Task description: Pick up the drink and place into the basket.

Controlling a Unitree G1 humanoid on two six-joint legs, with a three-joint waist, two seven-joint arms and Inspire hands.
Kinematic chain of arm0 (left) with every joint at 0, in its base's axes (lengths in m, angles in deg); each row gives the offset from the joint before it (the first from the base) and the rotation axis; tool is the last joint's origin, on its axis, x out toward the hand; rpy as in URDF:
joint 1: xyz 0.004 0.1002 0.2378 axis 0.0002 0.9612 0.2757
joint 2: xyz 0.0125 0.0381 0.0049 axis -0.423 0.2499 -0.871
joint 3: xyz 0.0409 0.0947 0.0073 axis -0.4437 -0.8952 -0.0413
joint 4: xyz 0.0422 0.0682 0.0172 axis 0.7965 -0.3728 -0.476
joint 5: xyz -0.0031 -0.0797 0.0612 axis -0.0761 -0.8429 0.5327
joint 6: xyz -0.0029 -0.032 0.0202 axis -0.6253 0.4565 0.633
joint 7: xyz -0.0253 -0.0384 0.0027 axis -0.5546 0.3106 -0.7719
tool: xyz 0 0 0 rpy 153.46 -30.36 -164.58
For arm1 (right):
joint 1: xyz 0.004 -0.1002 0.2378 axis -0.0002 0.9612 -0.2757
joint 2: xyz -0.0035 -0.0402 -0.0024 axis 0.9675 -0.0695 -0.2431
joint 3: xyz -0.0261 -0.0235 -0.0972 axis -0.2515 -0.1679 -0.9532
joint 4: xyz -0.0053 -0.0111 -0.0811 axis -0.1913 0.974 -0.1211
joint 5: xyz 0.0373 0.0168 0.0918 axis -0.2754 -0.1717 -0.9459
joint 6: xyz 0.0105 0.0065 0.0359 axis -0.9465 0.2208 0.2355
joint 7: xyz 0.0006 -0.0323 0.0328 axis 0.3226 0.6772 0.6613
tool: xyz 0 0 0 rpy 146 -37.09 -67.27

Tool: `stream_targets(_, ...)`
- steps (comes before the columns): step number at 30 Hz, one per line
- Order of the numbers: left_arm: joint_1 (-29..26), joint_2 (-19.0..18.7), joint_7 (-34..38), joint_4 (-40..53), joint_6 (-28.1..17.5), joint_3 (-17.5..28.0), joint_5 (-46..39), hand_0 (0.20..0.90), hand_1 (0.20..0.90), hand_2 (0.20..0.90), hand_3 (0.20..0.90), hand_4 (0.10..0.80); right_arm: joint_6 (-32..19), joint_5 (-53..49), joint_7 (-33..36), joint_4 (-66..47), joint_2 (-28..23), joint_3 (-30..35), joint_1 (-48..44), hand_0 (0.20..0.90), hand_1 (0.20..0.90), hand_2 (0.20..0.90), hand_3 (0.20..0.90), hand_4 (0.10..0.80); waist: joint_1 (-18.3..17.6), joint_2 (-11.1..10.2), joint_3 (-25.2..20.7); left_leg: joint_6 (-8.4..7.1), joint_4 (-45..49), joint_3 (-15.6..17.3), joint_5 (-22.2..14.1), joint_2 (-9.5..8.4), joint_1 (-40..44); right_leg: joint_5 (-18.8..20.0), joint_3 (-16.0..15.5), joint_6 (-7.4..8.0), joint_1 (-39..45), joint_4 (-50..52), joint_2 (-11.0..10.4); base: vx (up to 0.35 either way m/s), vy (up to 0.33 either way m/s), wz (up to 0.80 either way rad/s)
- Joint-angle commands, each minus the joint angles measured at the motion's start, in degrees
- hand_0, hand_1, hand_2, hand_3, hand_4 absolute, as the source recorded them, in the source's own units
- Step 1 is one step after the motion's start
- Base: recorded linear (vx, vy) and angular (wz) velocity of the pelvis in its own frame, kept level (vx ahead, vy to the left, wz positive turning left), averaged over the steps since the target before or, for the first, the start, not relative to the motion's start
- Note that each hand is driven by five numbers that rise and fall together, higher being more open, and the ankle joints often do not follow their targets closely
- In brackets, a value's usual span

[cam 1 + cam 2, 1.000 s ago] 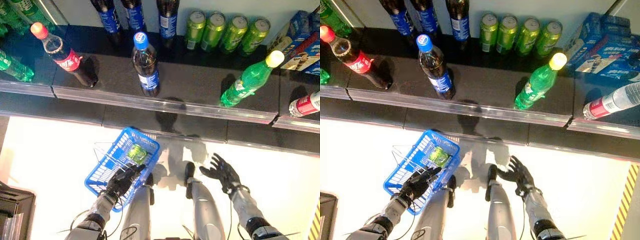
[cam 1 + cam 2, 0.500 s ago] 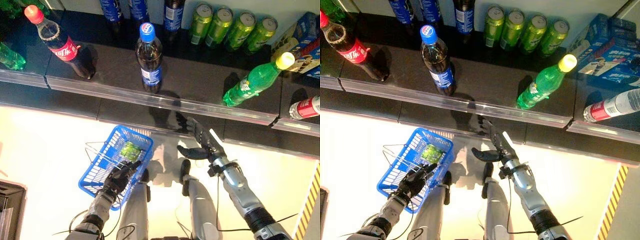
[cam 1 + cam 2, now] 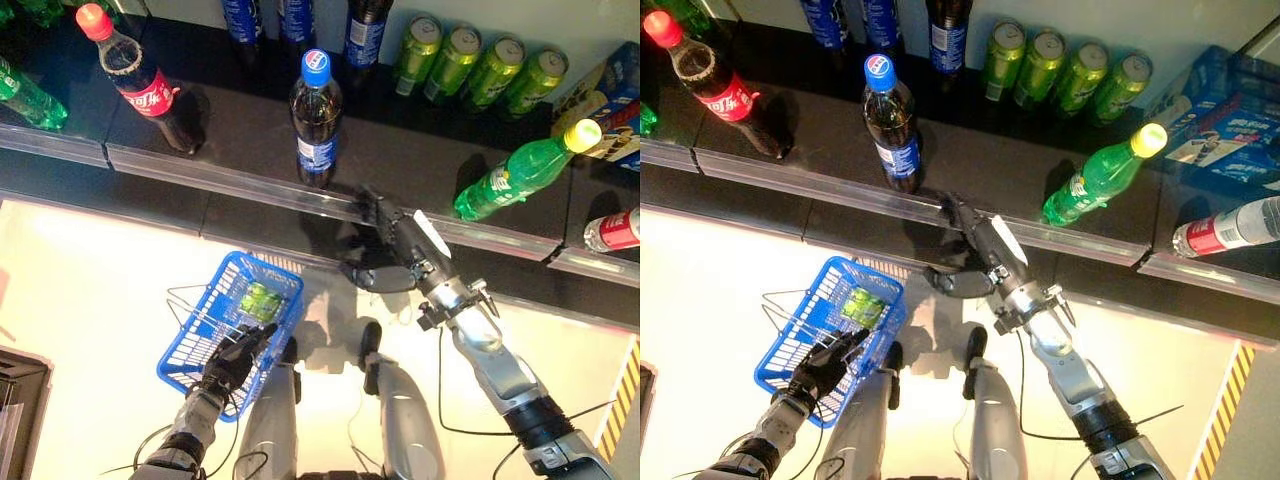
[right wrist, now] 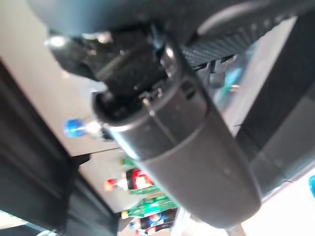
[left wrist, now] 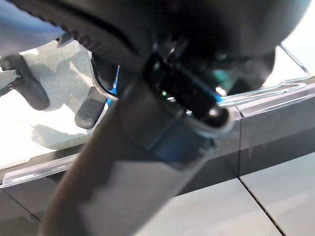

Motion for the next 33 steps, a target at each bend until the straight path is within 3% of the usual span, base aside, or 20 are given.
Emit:
stream_targets(1, 6.8, 0.6, -5.1, 3.5, 0.2, -0.3, -2.7, 0.3, 0.3, 0.3, 0.2, 0.1, -5.9, -2.9, 1.6, -10.2, -1.1, 4.4, -3.7, 0.9, 0.9, 0.9, 0.9, 0.8, 0.9, 0.3, -3.0, 1.12, -2.8, -1.6, 7.6, -0.1, -2.3, -4.2, 0.4, 0.42, 5.2, 1.6, -0.7, 0.0, 0.0, 0.0)
stream_targets(5, 7.0, 0.6, -4.9, 3.2, 0.9, 0.5, -3.4, 0.3, 0.3, 0.3, 0.2, 0.1, -6.8, -2.3, 4.2, -10.2, -0.8, 5.3, -6.1, 0.9, 0.9, 0.9, 0.9, 0.8, 1.5, 0.4, -2.7, 1.07, -2.5, -1.9, 7.5, -0.06, -2.0, -4.4, 0.0, 0.2, 6.1, 1.4, -1.0, 0.033, 0.003, 0.0)
stream_targets(9, 7.6, 1.2, -5.3, 3.8, 2.9, 2.4, -11.2, 0.3, 0.3, 0.3, 0.2, 0.1, -7.0, -2.0, 5.2, -11.0, -0.1, 6.5, -7.6, 0.9, 0.9, 0.9, 0.9, 0.8, 2.2, 0.4, -2.7, 0.96, -2.4, -2.1, 7.3, -0.08, -1.3, -4.5, -0.3, 0.12, 7.4, 0.9, -1.1, 0.042, 0.005, 0.07)
stream_targets(12, 8.0, 1.2, -5.3, 5.1, 4.3, 3.4, -12.1, 0.3, 0.3, 0.3, 0.2, 0.1, -7.6, -1.0, 6.4, -10.7, 0.8, 6.3, -8.5, 0.9, 0.9, 0.9, 0.9, 0.8, 2.9, -0.1, -2.7, 0.95, -2.5, -2.3, 7.1, -0.12, -1.0, -4.4, -0.7, 0.18, 8.2, 0.4, -1.1, 0.042, -0.034, 0.1)
stream_targets(26, 7.3, 0.5, -3.1, 6.6, 4.5, 1.9, -9.5, 0.3, 0.3, 0.3, 0.2, 0.1, -6.3, -4.3, 9.9, -7.1, 1.4, 5.1, -14.9, 0.9, 0.9, 0.9, 0.9, 0.8, 5.2, -1.4, -2.6, 1.28, -2.3, -3.2, 7.0, -0.42, -0.5, -3.1, -1.7, 0.56, 11.0, -1.9, -0.8, 0.016, -0.025, 0.05)
stream_targets(33, 6.5, -0.1, -2.7, 6.8, 5.2, 1.2, -7.4, 0.3, 0.3, 0.3, 0.2, 0.1, -4.6, -3.5, 15.3, -1.5, 2.1, 5.1, -19.6, 0.9, 0.9, 0.9, 0.9, 0.8, 6.6, -1.5, -2.8, 1.33, -2.4, -3.9, 7.1, -0.77, -0.2, -2.4, -2.5, 0.76, 12.3, -3.3, -1.0, 0.002, -0.008, 0.02)
